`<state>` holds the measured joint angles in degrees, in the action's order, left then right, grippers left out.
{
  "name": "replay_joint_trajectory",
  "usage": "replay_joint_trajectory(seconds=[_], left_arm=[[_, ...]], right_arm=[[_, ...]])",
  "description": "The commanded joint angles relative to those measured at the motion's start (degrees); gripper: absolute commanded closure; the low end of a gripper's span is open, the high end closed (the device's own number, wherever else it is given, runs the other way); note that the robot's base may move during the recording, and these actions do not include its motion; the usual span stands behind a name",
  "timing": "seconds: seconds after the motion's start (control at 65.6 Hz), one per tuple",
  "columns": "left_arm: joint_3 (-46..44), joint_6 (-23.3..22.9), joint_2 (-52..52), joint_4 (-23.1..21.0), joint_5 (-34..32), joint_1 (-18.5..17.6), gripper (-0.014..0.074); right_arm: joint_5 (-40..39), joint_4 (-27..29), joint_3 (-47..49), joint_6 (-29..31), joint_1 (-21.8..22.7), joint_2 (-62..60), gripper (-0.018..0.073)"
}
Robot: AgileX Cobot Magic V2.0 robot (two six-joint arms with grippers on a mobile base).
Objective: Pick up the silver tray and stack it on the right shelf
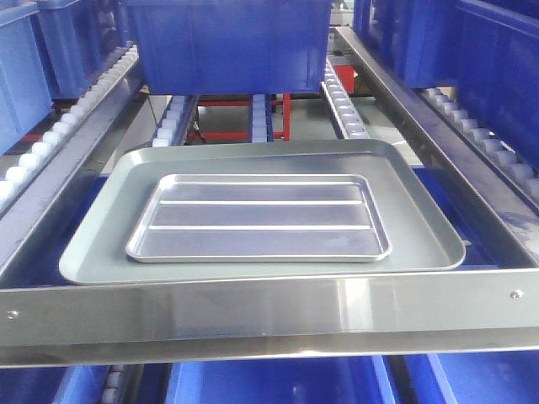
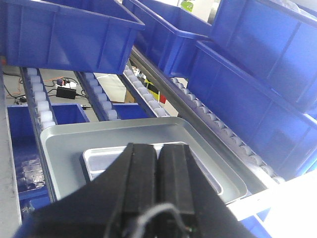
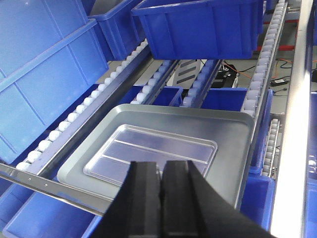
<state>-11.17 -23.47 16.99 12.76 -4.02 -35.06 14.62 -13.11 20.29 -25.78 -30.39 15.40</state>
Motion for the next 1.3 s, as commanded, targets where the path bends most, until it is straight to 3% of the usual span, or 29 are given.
replay_joint_trajectory(seconds=[0.0,0.35,0.427,0.533,0.579,0.701,0.853,0.96,1.28], left_arm=[[-1.66,0.09,0.27,0.09,-5.04,-0.38,0.0690],[-1.66,0.09,0.27,0.09,-5.04,-0.38,0.0690],[-1.66,0.09,0.27,0.09,-5.04,-0.38,0.0690],[-1.66,0.09,0.27,0.09,-5.04,-0.38,0.0690],[-1.66,0.09,0.27,0.09,-5.04,-0.38,0.0690],[-1.66,0.09,0.27,0.09,-5.04,-0.38,0.0690],[-1.66,0.09,0.27,0.09,-5.04,-0.38,0.0690],[-1.66,0.09,0.27,0.09,-5.04,-0.38,0.0690],[-1.66,0.09,0.27,0.09,-5.04,-0.38,0.0690]], right_arm=[[-4.49,-0.64,1.63,0.48,0.00,0.45,0.0511],[-4.85,0.99,0.15,1.15,1.92,0.26,0.0511],[-7.71,4.79,-2.05,8.01,5.75,-0.27,0.0511],[-13.33,14.72,-6.06,21.37,12.56,-0.79,0.0511],[-16.21,16.49,-7.66,23.16,15.73,-0.79,0.0511],[-19.58,16.49,-12.11,23.11,23.14,-3.42,0.0511],[-19.45,16.49,-17.26,23.11,27.86,-11.71,0.0511],[-19.56,16.35,-20.75,23.11,28.14,-17.34,0.0511],[-19.98,12.18,-22.05,21.68,28.06,-17.06,0.0511]])
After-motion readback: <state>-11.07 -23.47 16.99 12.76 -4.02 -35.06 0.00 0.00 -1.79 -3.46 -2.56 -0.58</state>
